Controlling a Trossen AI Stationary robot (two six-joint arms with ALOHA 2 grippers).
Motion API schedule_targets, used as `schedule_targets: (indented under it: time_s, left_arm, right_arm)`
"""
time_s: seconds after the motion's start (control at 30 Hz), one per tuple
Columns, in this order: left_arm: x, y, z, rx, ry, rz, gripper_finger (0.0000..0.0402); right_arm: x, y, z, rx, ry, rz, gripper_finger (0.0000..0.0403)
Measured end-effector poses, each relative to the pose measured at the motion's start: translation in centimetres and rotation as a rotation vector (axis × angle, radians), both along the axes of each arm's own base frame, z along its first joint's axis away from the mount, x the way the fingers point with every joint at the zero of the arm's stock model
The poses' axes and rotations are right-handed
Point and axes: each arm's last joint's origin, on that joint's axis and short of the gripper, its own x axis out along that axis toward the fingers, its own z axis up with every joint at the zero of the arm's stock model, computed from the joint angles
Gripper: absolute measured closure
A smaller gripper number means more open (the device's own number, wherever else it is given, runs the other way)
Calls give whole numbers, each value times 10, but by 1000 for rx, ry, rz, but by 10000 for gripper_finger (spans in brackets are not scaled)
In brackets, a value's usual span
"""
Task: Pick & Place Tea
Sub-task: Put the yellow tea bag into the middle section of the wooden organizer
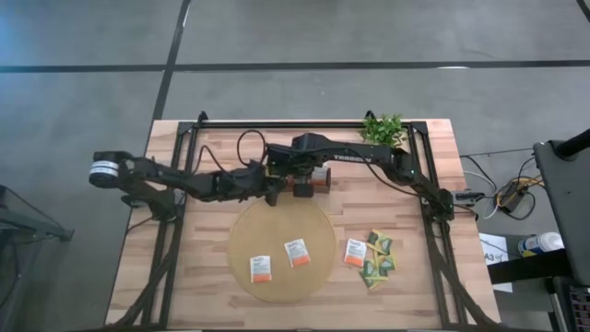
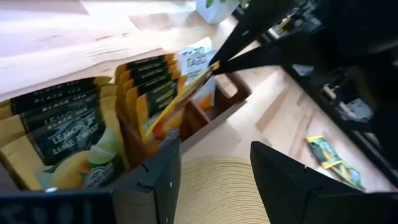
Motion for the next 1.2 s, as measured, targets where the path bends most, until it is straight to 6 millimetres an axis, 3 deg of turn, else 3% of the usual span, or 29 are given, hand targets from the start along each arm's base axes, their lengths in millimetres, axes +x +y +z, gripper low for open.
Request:
schedule_targets:
  time_s: [0.9,1.2]
  left_arm:
    - [19,7,-30,30,-23,78,216]
    - [20,9,-31,31,-21,83,216]
  right_arm:
    - [-5,5,4,111,32,13,394]
    - [-4,6,5,113,21,8,394]
